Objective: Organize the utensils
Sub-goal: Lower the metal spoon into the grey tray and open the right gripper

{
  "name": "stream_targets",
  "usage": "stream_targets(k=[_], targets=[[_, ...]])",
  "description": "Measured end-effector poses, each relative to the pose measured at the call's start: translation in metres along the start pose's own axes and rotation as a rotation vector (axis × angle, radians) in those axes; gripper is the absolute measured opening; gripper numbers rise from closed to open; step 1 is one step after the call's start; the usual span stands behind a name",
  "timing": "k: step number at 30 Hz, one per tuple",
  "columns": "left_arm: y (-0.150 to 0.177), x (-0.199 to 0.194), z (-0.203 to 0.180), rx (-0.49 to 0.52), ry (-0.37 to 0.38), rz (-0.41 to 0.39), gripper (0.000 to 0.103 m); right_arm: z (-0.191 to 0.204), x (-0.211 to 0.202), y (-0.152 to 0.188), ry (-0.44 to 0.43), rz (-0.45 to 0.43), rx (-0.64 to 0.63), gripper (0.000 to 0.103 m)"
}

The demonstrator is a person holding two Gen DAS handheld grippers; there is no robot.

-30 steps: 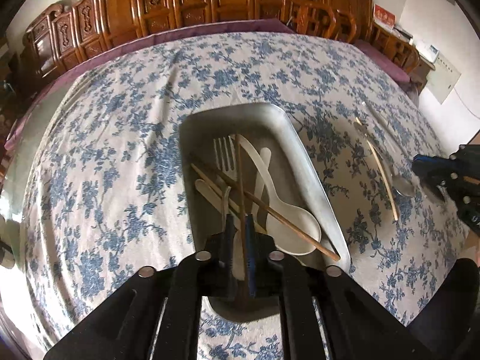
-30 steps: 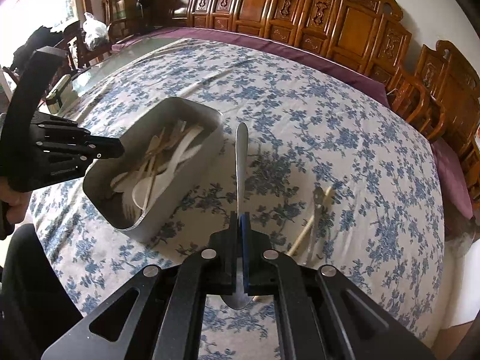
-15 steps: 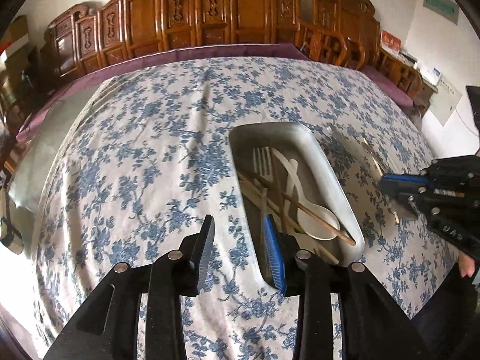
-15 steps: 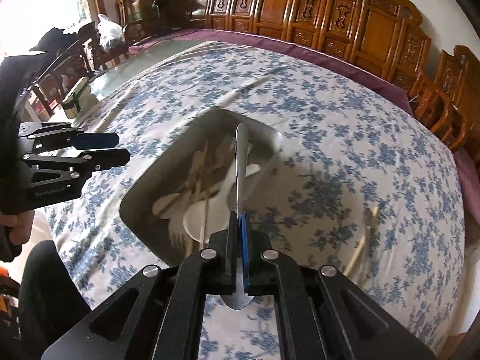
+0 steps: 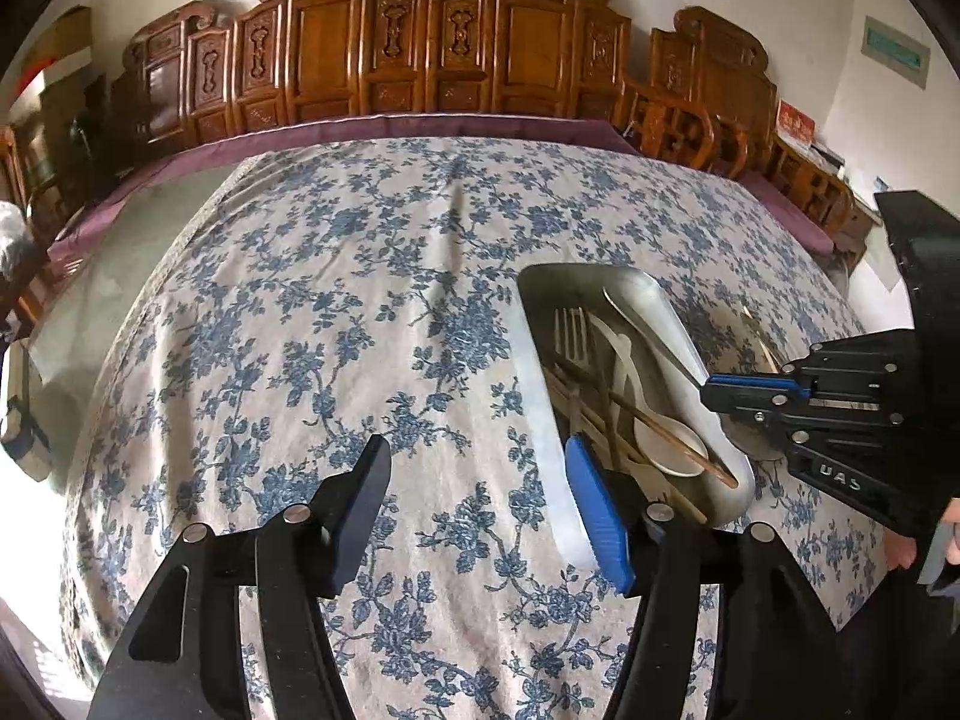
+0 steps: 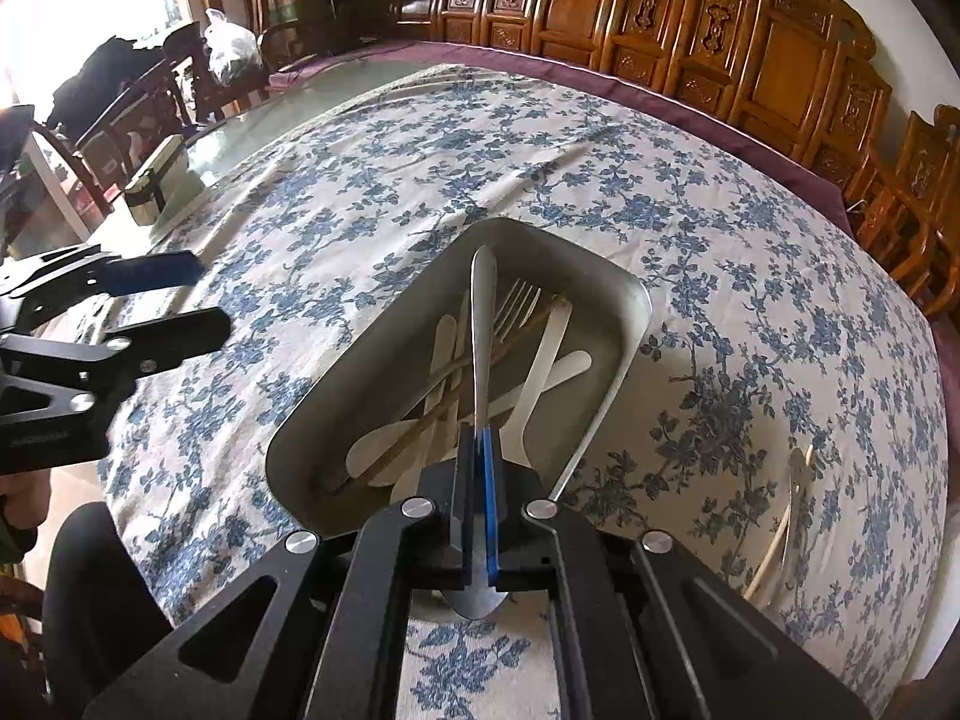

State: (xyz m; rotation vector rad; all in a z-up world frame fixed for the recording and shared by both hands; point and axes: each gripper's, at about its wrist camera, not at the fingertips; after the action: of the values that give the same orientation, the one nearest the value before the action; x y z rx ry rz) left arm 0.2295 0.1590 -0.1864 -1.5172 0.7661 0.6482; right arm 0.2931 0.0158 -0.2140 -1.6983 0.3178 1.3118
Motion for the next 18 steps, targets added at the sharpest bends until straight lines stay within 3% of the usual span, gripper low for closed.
stream_targets(k=[12, 18], targets=[[-0.006, -0.012, 0.010, -0.032, -0.002, -0.026, 0.065, -0.002, 0.030, -0.025, 0.019, 0.020, 0.036, 0.004], [-0.009, -0.020, 0.005, -0.025, 0.000, -0.049, 0.066, 0.008, 0.034, -0.021, -0.020, 0.025, 0.045, 0.002]])
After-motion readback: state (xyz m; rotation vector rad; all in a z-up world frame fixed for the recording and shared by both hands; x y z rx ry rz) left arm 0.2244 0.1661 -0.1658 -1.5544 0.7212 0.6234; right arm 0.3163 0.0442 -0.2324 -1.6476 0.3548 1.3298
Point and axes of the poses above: each gripper's, at about its wrist camera, not at the fingertips, and x roughly the way its jaws point, z to its left, y to its underside, and after that the axes turned 1 degree about -x, right-handed
